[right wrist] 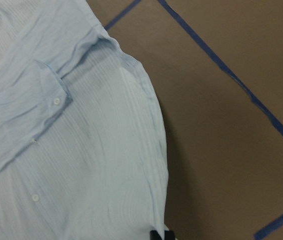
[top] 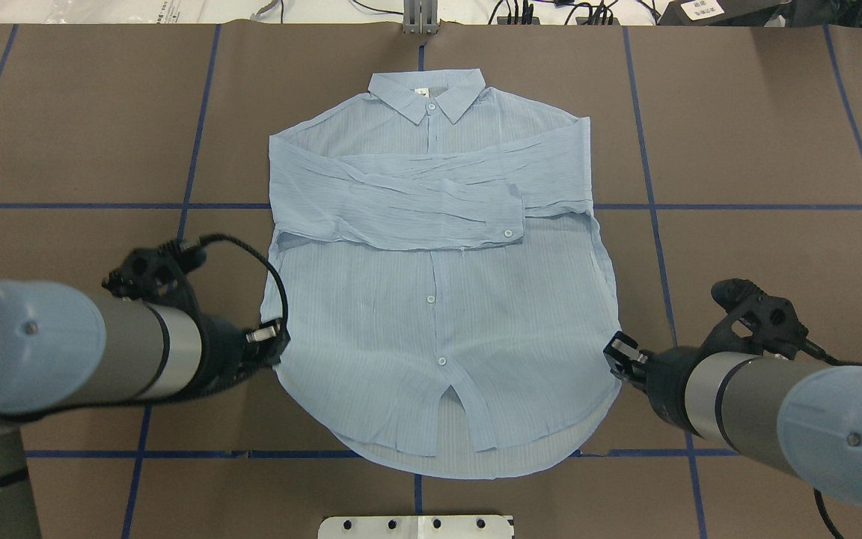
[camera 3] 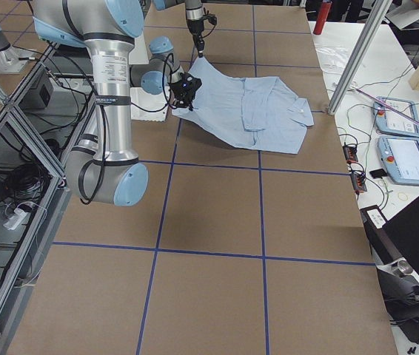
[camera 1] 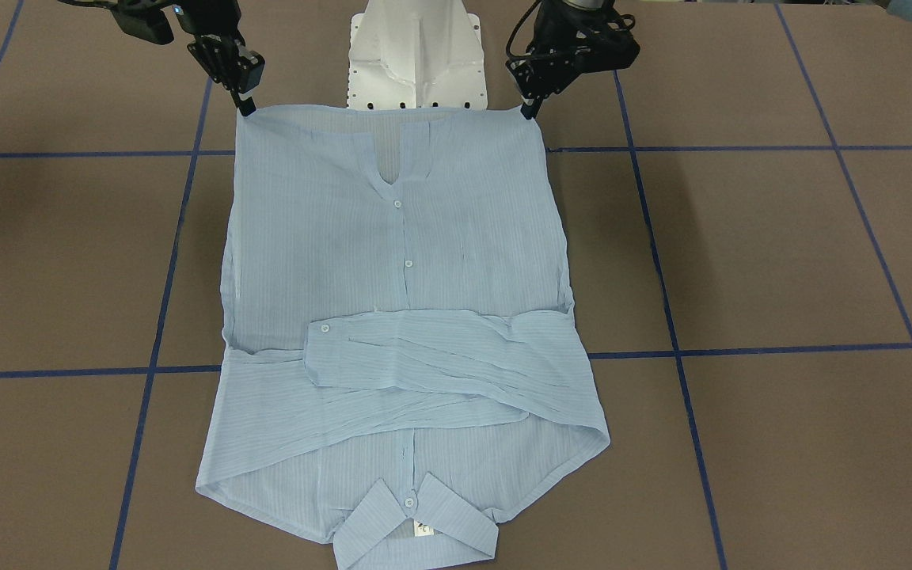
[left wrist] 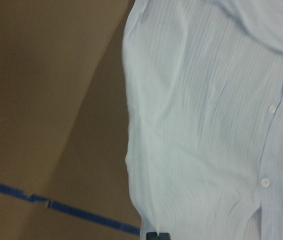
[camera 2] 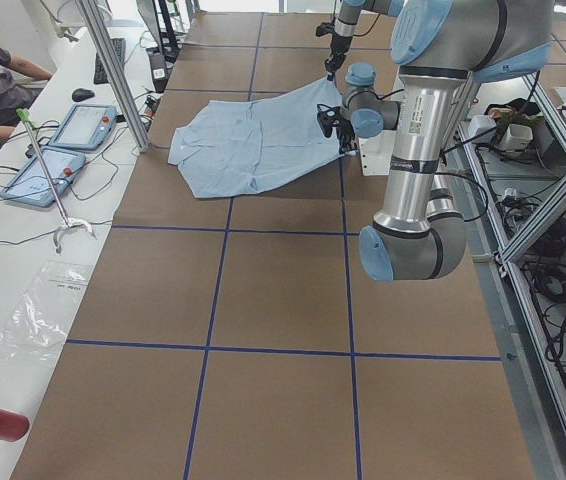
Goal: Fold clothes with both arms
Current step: 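Lift the hem with both grippers and fold it toward the collar, then lay the hem down near the collar and open both grippers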
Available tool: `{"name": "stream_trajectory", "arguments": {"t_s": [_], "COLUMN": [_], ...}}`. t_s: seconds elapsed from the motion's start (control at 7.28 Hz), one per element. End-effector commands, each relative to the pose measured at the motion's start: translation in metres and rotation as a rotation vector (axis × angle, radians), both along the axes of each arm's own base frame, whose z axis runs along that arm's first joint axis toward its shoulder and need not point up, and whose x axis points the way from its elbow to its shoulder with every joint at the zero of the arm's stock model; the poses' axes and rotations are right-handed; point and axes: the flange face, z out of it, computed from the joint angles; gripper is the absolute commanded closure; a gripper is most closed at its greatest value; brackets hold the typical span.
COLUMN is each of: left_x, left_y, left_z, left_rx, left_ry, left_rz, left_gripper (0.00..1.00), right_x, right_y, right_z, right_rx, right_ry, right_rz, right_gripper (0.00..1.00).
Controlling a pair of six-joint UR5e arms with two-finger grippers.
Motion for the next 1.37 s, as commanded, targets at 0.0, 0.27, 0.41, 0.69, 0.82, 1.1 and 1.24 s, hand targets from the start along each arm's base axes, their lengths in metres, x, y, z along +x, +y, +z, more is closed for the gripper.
{"name": "stream_trajectory", "arguments": {"t_s": [0.0, 0.27, 0.41, 0.69, 0.82, 1.1, 1.24], "left_x": [-0.038, -0.036, -0.016, 0.003, 0.014, 0.029, 0.037], "left_y": [-0.089, -0.142, -0.168, -0.232, -0.259, -0.301, -0.314], "left_z": [0.006, 0.033, 0.052, 0.083, 0.119, 0.138, 0.138], "left_rx": [0.0, 0.003, -0.001, 0.018, 0.017, 0.015, 0.024], "left_ry": [0.065, 0.045, 0.049, 0.072, 0.067, 0.065, 0.077], "left_rz": [-0.111, -0.169, -0.185, -0.242, -0.258, -0.285, -0.29], "left_gripper": [1.0, 1.0, 1.0, 1.0, 1.0, 1.0, 1.0], "right_x": [-0.005, -0.007, -0.008, -0.044, -0.056, -0.067, -0.08], "right_y": [-0.062, -0.131, -0.17, -0.233, -0.28, -0.367, -0.396], "right_z": [-0.026, -0.014, -0.018, -0.005, -0.001, 0.043, 0.037], "right_rx": [0.037, 0.092, 0.11, 0.081, 0.058, 0.023, 0.006], "right_ry": [-0.029, 0.073, 0.103, 0.189, 0.18, 0.151, 0.171], "right_rz": [0.129, 0.153, 0.159, 0.178, 0.205, 0.239, 0.234], "right_gripper": [1.0, 1.0, 1.0, 1.0, 1.0, 1.0, 1.0]}}
